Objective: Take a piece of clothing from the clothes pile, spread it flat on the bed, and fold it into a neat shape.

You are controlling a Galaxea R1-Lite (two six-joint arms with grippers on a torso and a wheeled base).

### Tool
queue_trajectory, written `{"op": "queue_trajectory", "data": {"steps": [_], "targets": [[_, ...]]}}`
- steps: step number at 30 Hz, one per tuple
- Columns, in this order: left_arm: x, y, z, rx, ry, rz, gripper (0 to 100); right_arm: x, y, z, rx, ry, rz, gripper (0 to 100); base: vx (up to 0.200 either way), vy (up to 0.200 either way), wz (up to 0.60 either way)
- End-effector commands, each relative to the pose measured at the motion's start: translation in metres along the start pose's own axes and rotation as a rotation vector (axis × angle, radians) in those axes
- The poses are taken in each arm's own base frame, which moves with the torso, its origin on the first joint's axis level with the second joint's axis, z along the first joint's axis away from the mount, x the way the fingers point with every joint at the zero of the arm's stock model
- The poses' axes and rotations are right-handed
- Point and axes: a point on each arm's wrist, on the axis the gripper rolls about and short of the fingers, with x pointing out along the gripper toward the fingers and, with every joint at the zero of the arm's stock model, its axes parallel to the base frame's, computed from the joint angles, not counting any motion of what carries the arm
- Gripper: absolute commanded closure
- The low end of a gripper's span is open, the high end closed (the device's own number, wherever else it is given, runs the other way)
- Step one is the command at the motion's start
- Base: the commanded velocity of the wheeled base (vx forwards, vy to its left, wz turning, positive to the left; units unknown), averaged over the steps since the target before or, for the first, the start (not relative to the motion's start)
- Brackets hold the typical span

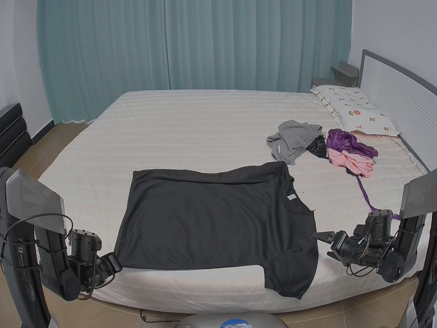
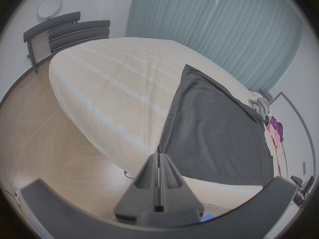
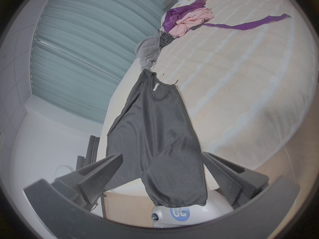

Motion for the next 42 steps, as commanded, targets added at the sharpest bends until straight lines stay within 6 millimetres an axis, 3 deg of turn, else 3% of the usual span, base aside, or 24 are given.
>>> {"op": "queue_trajectory", "data": {"steps": [1, 13, 22, 27, 28, 42], "targets": [[-0.004, 0.006, 0.001, 0.002, 0.0, 0.018, 100, 0.005, -0.003, -0.003, -0.002, 0.017, -0.012, 0, 0.0, 0.0, 0.0], [-0.002, 0.009, 0.001, 0.014, 0.007, 0.03, 100, 0.032, -0.012, 0.0, -0.034, 0.049, -0.05, 0, 0.0, 0.0, 0.0], [-0.001, 0.009, 0.002, 0.012, 0.005, 0.029, 100, 0.053, -0.006, 0.022, -0.023, 0.042, -0.066, 0, 0.0, 0.0, 0.0], [-0.001, 0.009, 0.002, 0.009, 0.008, 0.025, 100, 0.063, -0.008, 0.027, -0.103, 0.063, -0.09, 0, 0.0, 0.0, 0.0], [-0.001, 0.009, 0.002, 0.009, 0.007, 0.024, 100, 0.064, -0.007, 0.028, -0.107, 0.072, -0.098, 100, 0.0, 0.0, 0.0], [0.002, 0.005, 0.005, -0.002, -0.007, 0.004, 100, 0.072, 0.004, 0.057, -0.111, -0.001, -0.065, 100, 0.0, 0.0, 0.0]]}}
